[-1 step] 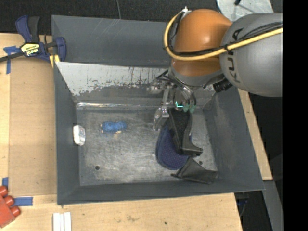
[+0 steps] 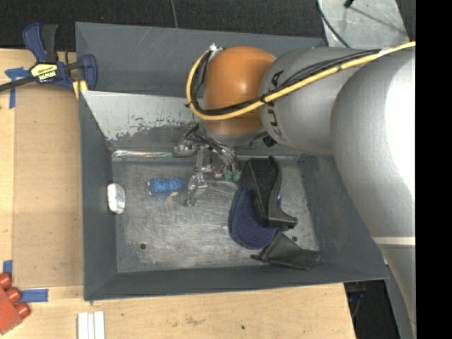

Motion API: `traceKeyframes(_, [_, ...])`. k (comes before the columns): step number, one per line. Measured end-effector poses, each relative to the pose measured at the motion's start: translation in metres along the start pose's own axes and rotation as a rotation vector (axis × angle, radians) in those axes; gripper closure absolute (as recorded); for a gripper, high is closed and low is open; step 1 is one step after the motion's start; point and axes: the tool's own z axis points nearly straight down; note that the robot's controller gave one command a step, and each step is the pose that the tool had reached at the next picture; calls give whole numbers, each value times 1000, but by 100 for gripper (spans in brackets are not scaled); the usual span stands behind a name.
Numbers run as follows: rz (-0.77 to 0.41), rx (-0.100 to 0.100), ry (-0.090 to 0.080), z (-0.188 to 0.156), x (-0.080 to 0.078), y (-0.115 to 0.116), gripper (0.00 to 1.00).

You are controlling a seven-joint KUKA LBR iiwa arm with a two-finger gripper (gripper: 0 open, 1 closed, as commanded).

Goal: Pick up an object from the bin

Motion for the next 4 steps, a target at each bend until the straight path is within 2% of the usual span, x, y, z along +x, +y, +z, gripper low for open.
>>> traceKeyframes(1, [-196, 3, -11, 23, -1, 22, 0])
traceKeyframes(2, [-1, -4, -10, 23, -11, 11, 0])
traceKeyframes(3, [1, -2, -29, 19, -15, 9, 100])
traceKeyframes(4, [1, -1, -13, 22, -12, 9, 0])
